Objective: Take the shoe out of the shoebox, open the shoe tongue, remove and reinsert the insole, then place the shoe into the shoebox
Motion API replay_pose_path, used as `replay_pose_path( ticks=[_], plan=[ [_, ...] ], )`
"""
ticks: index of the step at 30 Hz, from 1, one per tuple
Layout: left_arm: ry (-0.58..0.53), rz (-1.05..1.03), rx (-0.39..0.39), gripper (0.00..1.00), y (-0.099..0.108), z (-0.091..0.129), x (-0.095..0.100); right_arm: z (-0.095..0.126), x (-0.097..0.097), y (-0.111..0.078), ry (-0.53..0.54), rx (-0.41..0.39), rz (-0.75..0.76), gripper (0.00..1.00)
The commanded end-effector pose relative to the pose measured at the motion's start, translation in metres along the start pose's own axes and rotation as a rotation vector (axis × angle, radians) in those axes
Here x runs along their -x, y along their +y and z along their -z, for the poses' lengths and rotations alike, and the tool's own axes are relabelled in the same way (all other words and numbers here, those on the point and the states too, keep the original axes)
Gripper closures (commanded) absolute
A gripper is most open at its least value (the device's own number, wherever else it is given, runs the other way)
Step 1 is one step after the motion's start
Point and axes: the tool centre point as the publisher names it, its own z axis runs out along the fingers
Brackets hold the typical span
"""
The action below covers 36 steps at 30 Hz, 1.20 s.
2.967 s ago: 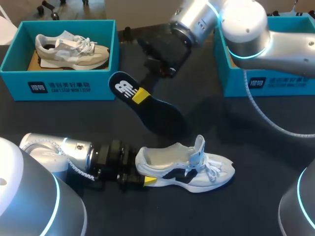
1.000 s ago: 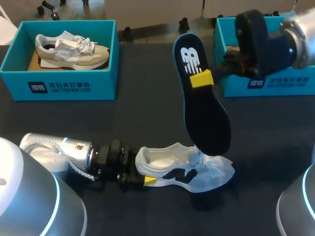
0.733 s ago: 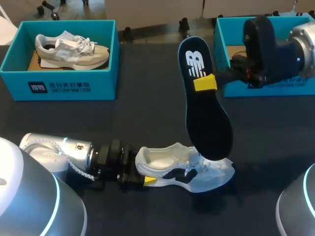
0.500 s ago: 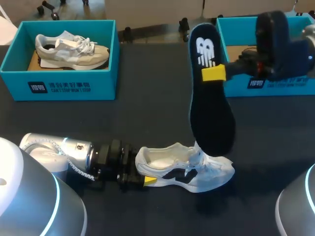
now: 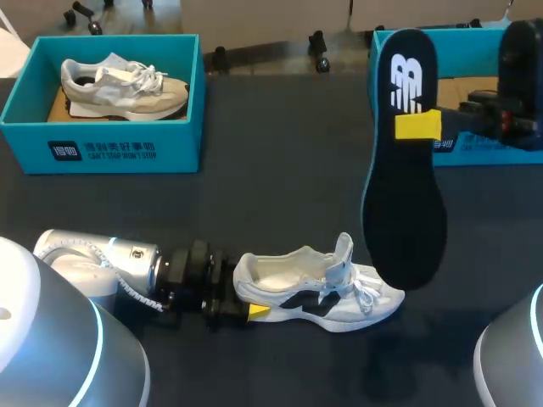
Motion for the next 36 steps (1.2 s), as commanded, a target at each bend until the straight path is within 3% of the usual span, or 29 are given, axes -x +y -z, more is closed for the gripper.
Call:
replay_pose_path(
  ticks=[1, 22, 36],
  plan=[
    [0.000, 0.000, 0.001, 1.00, 0.001, -0.001, 0.001, 0.000, -0.006, -0.005, -0.030, 0.013, -0.001, 1.00],
    [0.000, 0.000, 0.001, 1.00, 0.001, -0.001, 0.001, -0.012, -0.015, 0.006, -0.064, 0.020, -0.067, 1.00],
    [0.000, 0.000, 0.001, 1.00, 0.001, -0.001, 0.001, -0.006, 0.004, 0.015, -0.038, -0.014, -0.069, 1.00]
  ],
)
